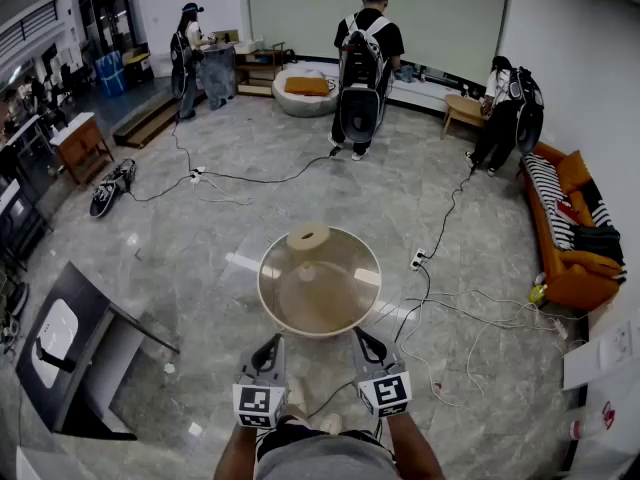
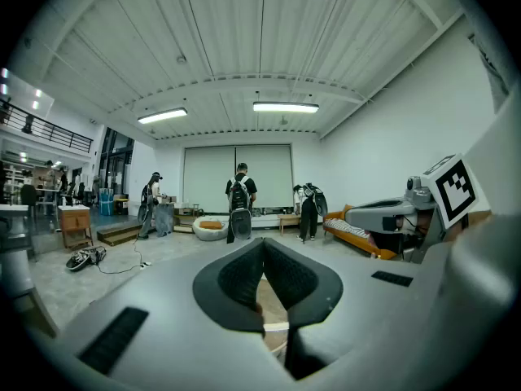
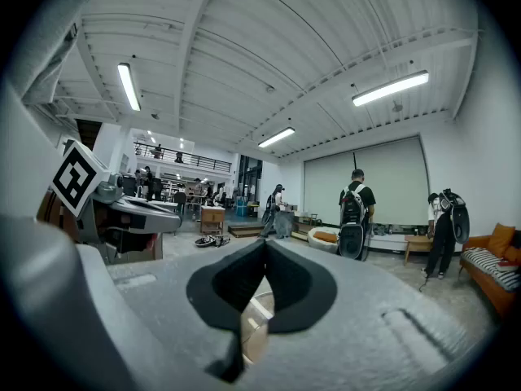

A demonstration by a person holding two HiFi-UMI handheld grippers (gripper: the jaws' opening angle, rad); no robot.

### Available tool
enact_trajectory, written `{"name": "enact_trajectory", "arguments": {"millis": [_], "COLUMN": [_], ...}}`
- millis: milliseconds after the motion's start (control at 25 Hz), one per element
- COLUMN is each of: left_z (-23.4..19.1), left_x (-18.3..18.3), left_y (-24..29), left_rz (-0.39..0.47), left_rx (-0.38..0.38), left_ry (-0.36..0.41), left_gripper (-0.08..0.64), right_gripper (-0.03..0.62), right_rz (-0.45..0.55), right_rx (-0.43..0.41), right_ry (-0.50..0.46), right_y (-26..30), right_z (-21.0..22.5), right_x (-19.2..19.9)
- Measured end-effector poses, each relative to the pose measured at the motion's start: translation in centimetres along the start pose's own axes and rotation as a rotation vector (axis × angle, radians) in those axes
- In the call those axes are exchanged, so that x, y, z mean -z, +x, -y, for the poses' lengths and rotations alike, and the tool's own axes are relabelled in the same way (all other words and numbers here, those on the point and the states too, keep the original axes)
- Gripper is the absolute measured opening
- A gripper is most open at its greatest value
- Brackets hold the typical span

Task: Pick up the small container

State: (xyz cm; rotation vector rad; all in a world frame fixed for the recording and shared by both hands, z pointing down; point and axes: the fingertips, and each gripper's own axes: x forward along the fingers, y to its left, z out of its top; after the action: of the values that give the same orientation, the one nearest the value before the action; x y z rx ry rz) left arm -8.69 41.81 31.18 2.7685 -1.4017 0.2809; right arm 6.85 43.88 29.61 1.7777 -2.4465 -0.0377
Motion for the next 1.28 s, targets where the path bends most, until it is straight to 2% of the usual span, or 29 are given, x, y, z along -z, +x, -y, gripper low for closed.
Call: {"name": "enact_trajectory", "arguments": {"millis": [440, 640, 960, 1280], "left_z": [0.6, 0.0, -4.6, -10.9], "left_x": [-0.6, -0.3, -0.6, -2.0], "left_y": [0.6, 2.5, 9.6, 17.7], "left_rz": [0.020, 0.004, -0.005, -0.027], "left_rx": [0.004, 0.010, -0.019, -0.021], "left_ry": [-0.003, -0.006, -0.024, -0.038], "left_gripper": [0.018, 0.018, 0.018, 0.018], "right_gripper": [0.000, 0.000, 0.000, 0.000], "right_rz": [0.007, 0.000, -0.027, -0.045], "right_rx": [0.020, 0.020, -0.015, -0.040], "right_ry": [-0.010, -0.007, 0.001, 0.012], "right_y": [-0.6, 1.1, 9.3, 19.7], "right_z": [1.0, 2.1, 5.0, 7.6], "right_x": [-0.3, 0.1, 1.1, 0.1]}}
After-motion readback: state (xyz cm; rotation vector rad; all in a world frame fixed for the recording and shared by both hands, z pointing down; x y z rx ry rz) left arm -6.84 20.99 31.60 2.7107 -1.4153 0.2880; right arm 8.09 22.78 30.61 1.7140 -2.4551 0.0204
